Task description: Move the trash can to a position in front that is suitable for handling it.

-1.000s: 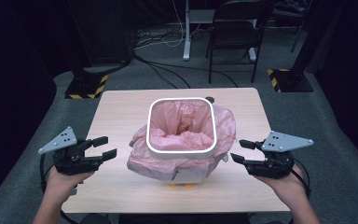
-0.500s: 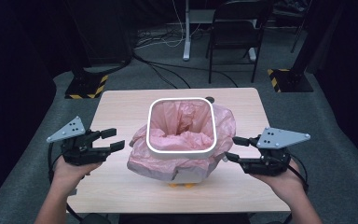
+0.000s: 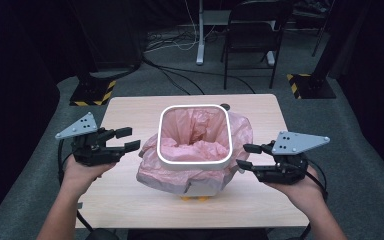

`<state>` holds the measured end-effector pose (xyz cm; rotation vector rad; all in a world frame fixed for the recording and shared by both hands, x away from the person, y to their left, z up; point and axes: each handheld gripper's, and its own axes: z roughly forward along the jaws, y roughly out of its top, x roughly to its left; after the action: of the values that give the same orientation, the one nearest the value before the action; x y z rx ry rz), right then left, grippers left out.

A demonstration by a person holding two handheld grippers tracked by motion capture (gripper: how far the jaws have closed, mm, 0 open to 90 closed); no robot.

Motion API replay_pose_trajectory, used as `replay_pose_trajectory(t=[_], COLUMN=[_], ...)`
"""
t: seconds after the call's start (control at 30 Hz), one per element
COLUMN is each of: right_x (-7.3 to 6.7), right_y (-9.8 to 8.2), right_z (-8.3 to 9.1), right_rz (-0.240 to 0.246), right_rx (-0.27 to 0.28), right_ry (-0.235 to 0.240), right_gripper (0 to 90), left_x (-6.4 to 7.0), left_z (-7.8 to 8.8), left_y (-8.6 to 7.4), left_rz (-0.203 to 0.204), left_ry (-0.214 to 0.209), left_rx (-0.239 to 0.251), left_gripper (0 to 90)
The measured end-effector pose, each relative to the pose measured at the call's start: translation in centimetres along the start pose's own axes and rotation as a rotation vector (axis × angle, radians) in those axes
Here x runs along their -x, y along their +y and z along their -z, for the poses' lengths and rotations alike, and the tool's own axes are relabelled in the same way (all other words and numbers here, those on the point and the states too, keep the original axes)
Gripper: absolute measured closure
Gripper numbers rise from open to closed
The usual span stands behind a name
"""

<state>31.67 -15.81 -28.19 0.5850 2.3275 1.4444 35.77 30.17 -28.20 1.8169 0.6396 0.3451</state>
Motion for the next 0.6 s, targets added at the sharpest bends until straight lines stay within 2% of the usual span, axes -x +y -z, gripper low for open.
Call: replay_pose_trajectory(t=[0.13, 0.3, 0.6], right_x=[0.1, 0.5, 0.6], right_y=[0.5, 1.0, 2.1], right_z=[-0.3, -0.6, -0.7], right_rz=[0.01, 0.007, 0.033], right_rx=[0.008, 0.012, 0.014], right_ry=[0.026, 0.036, 0.062], right_gripper=[50.9, 49.4, 52.0], left_x=[0.0, 0.1, -0.1], left_z=[-0.5, -1.3, -2.5], left_y=[1.0, 2.0, 3.1], left_rz=[-0.018, -0.054, -0.06], left_ry=[-0.014, -0.011, -0.019], left_rx=[0.005, -0.007, -0.019], left_gripper=[43.7, 43.1, 44.0])
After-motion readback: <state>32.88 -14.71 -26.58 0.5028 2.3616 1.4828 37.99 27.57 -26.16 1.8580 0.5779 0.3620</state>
